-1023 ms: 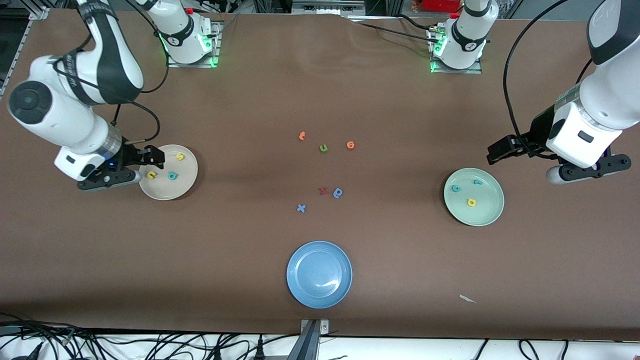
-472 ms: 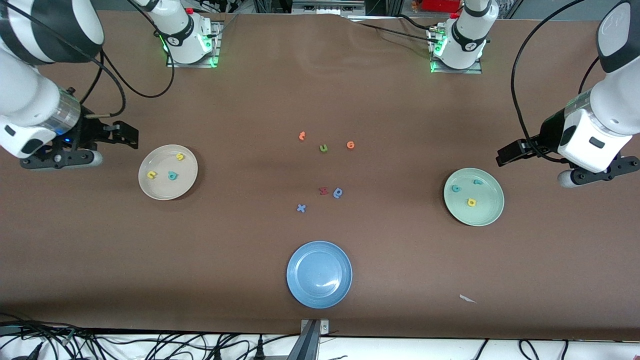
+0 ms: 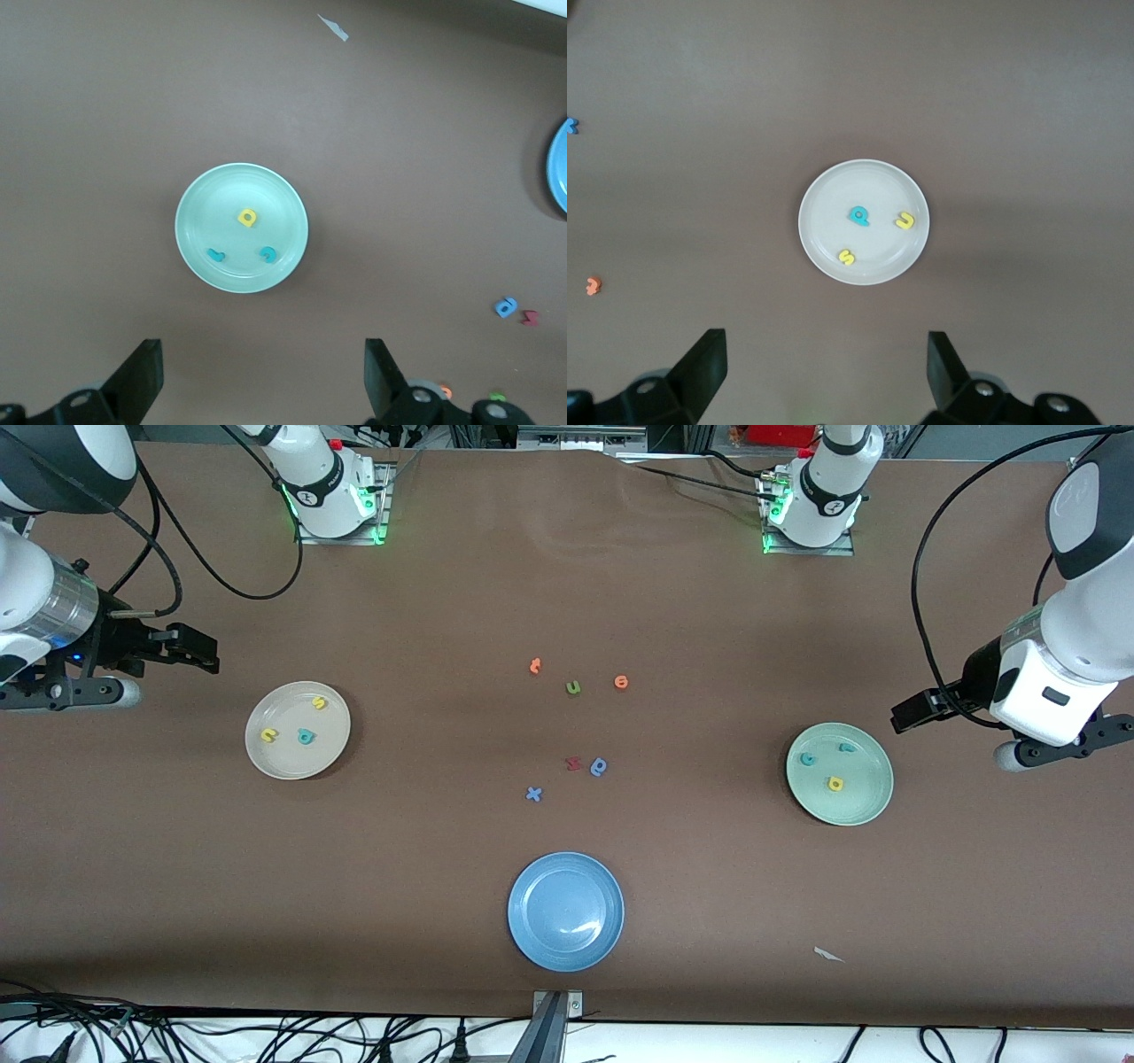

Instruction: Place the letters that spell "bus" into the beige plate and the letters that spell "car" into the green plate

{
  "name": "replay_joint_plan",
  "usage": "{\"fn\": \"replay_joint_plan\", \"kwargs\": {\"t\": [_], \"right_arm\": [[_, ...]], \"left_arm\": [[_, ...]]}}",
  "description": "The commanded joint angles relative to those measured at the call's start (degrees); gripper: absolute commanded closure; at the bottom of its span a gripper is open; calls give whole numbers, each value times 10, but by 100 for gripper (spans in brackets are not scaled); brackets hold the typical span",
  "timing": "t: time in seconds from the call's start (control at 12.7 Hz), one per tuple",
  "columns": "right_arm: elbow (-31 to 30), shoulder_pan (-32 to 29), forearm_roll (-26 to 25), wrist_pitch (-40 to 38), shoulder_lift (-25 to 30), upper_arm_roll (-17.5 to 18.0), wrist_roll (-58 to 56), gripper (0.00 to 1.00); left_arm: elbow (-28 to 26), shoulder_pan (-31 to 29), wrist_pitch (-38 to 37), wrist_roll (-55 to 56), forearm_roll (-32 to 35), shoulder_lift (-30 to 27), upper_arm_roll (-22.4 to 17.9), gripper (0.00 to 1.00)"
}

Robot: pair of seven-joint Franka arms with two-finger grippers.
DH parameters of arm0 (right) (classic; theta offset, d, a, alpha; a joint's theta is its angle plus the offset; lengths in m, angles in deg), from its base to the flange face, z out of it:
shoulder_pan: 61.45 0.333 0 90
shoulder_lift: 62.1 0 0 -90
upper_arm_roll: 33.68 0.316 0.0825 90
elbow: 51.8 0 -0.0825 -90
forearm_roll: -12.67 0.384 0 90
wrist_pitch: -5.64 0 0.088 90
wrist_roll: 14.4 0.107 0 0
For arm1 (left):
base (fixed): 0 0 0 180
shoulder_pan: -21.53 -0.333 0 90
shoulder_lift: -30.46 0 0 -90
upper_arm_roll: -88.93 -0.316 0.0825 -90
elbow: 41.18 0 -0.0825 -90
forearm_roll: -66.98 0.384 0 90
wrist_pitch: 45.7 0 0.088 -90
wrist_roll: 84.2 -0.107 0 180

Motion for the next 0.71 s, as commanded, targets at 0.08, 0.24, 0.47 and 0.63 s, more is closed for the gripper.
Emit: {"fn": "replay_joint_plan", "kwargs": {"t": [0.08,0.24,0.47,0.63], "right_arm": [[32,4,13,-52,-3,-5,-1,0],[34,4,14,-56,-2,-5,-1,0],[35,4,13,-68,-2,-5,-1,0],[42,4,12,-71,0,-5,-1,0]], "left_arm": [[-8,7,2,-1,15,-15,6,0],[-6,7,-2,0,12,-15,14,0],[-5,7,-5,0,11,-15,15,0],[-5,7,-5,0,11,-14,14,0]]}}
